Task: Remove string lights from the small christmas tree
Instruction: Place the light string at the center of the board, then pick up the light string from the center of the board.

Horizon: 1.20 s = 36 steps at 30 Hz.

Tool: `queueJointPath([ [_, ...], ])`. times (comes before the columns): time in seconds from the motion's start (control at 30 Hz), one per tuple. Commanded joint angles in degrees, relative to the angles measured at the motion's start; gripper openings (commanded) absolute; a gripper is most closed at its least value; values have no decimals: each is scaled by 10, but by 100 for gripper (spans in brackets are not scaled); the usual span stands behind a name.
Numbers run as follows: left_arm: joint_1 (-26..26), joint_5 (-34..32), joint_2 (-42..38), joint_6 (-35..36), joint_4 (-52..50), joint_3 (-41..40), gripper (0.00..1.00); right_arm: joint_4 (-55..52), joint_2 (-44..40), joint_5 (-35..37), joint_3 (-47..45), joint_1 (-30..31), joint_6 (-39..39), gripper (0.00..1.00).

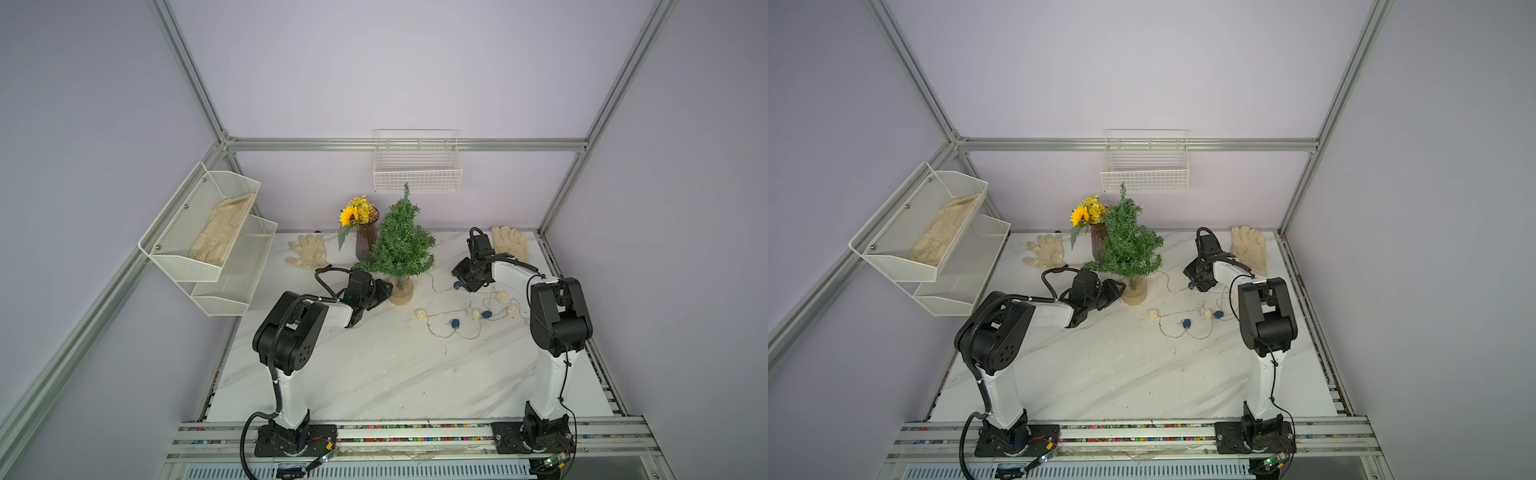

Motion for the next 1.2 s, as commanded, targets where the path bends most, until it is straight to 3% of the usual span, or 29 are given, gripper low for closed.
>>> queueJointPath([
  [0.0, 10, -21, 20, 9, -84, -6, 36, -5, 17, 7, 0, 3, -66, 54],
  [0.27, 11, -20, 22, 9, -86, -5, 36, 25, -7, 23, -55, 25, -170, 61],
  [0.47, 11, -16, 23, 6, -86, 0, 36, 23, 16, 29, -49, 31, -174, 62],
  [0.7, 11, -24, 9, 11, -97, -3, 36, 33, 26, 32, -55, 34, -151, 39],
  [0.87, 12, -21, 13, 12, -100, 0, 36, 41, 14, 40, -65, 34, -149, 12],
  [1.17, 16, -20, 15, 13, -98, -5, 36, 33, -42, 62, -79, 11, -134, 9],
])
